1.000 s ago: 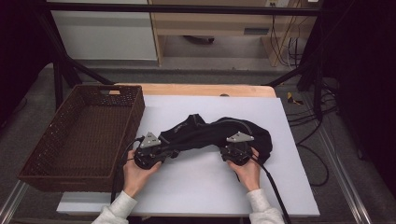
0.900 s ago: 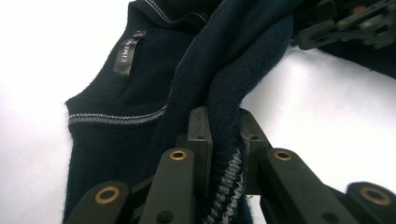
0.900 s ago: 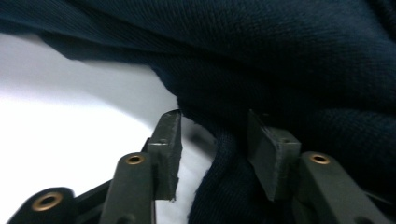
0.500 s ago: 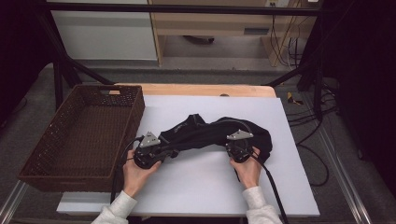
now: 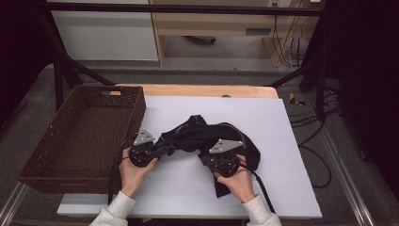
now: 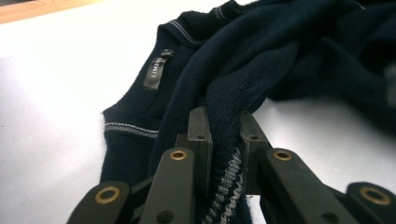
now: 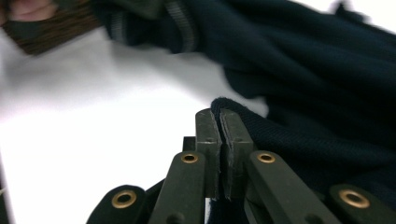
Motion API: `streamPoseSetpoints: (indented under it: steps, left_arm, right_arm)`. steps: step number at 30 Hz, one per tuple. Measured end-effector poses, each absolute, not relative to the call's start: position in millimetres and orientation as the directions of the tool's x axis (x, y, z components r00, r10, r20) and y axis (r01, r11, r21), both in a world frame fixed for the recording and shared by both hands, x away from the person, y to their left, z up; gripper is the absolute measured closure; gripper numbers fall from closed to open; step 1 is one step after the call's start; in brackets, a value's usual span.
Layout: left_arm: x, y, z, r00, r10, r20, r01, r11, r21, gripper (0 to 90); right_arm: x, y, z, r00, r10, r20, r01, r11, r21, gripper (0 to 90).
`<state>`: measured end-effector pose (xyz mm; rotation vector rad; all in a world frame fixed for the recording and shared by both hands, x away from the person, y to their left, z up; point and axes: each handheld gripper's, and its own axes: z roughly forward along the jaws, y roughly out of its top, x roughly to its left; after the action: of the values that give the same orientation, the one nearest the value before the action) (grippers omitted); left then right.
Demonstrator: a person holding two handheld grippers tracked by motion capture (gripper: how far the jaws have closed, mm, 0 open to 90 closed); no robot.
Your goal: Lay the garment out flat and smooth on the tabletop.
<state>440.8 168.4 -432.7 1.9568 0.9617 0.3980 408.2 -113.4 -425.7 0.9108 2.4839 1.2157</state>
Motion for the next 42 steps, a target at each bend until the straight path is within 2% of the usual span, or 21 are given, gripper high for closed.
streamPoseSetpoints:
  steps: [4,7,10,14,18,20,25,26,29,32,34,35,36,38,42]
  left_arm:
    - [441.6,172.0,-432.4,0.63,0.772,-0.088,0.476,-0.294,0.829,78.1]
    - [440.6,172.1,-433.1,0.632,0.769,-0.099,0.479,-0.286,0.83,76.4]
    - [437.9,172.0,-430.7,0.627,0.772,-0.105,0.471,-0.268,0.84,68.8]
    - [430.4,170.8,-422.2,0.634,0.764,-0.117,0.435,-0.227,0.871,54.9]
    - [420.9,160.8,-413.3,0.669,0.731,-0.137,0.418,-0.217,0.882,42.6]
    - [417.2,151.9,-414.1,0.691,0.708,-0.142,0.417,-0.231,0.879,40.0]
    - [414.3,121.6,-430.1,0.737,0.66,-0.142,0.443,-0.314,0.84,30.4]
    - [414.7,115.8,-434.3,0.741,0.655,-0.146,0.453,-0.329,0.828,27.6]
    - [416.3,100.9,-447.4,0.745,0.643,-0.176,0.485,-0.341,0.806,26.7]
    - [419.3,90.9,-459.0,0.742,0.634,-0.216,0.526,-0.352,0.774,28.0]
    - [420.1,87.5,-465.6,0.74,0.629,-0.239,0.545,-0.351,0.762,33.8]
    - [420.4,86.1,-469.1,0.738,0.625,-0.254,0.554,-0.347,0.757,37.5]
    - [420.7,84.7,-472.7,0.736,0.624,-0.262,0.563,-0.35,0.749,42.0]
    - [421.2,83.1,-478.3,0.735,0.619,-0.275,0.575,-0.355,0.737,51.8]
    - [419.9,81.0,-484.5,0.751,0.608,-0.259,0.565,-0.388,0.728,79.3]
  right_arm:
    - [398.7,-91.9,-435.3,-0.825,0.557,0.092,0.423,0.504,0.753,87.2]
    - [400.2,-86.2,-447.2,-0.82,0.564,0.096,0.442,0.517,0.733,85.7]
    - [402.7,-92.1,-451.9,-0.805,0.578,0.135,0.468,0.479,0.743,74.8]
    - [398.2,-113.1,-436.4,-0.79,0.594,0.151,0.457,0.407,0.791,62.2]
    - [394.8,-147.5,-421.8,-0.734,0.67,0.111,0.445,0.351,0.824,51.8]
    - [393.8,-166.4,-419.8,-0.699,0.711,0.078,0.446,0.348,0.824,48.0]
    - [390.5,-204.7,-424.4,-0.624,0.777,0.085,0.484,0.298,0.823,35.1]
    - [389.4,-209.7,-426.9,-0.614,0.784,0.092,0.494,0.29,0.82,33.9]
    - [387.2,-218.2,-436.0,-0.607,0.787,0.111,0.519,0.287,0.805,33.6]
    - [387.2,-219.0,-445.8,-0.613,0.78,0.129,0.539,0.293,0.789,39.6]
    - [388.7,-215.5,-451.1,-0.626,0.77,0.124,0.55,0.323,0.77,49.1]
    - [389.0,-214.3,-452.4,-0.631,0.766,0.124,0.555,0.334,0.762,56.9]
    - [389.2,-213.0,-453.9,-0.637,0.76,0.127,0.558,0.342,0.756,64.6]
    - [389.1,-211.9,-454.1,-0.645,0.753,0.13,0.557,0.347,0.755,73.9]
    - [388.0,-214.1,-448.3,-0.639,0.758,0.132,0.558,0.339,0.757,76.9]
